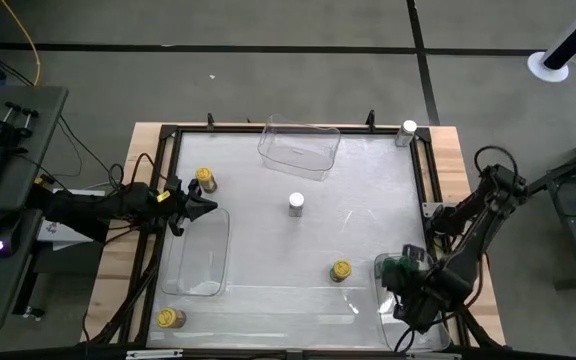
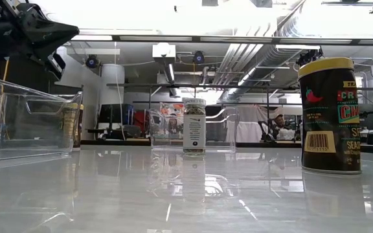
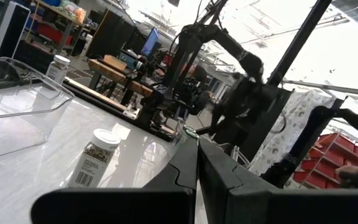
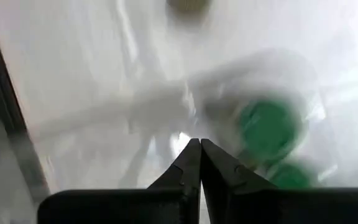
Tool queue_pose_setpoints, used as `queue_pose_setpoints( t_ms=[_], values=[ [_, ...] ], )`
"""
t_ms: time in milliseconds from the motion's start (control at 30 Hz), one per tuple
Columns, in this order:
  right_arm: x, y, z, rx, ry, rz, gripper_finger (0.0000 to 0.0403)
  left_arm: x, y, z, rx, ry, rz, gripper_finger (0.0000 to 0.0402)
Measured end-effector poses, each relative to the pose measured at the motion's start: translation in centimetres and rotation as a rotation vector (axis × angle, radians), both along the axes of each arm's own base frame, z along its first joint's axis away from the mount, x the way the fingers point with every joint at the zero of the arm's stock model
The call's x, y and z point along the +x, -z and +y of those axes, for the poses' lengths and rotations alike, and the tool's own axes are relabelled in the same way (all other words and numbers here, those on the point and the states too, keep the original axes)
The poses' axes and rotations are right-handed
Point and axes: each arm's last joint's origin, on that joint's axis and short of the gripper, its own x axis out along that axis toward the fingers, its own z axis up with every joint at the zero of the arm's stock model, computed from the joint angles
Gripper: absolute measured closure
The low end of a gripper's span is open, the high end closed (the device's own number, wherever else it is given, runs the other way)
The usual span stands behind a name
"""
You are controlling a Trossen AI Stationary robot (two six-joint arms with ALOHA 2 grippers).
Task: Sort spices by type
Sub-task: Put the bottom white seasoning bottle into the top transparent bin
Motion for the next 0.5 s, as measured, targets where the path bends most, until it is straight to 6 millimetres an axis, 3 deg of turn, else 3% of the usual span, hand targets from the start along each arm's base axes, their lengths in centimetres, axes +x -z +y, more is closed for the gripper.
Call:
queue_pose_setpoints(
  t_ms=[200, 500],
  values=[
    [2.5, -4.1, -2.1, -0.234, 0.034, -0.284, 0.0403, 0.0, 0.0, 0.0, 0.000, 0.000, 0.000, 0.0401],
    [8.6, -4.1, -6.9, -0.174, 0.109, -0.298, 0.0385, 0.0, 0.0, 0.0, 0.000, 0.000, 0.000, 0.0401]
  ],
)
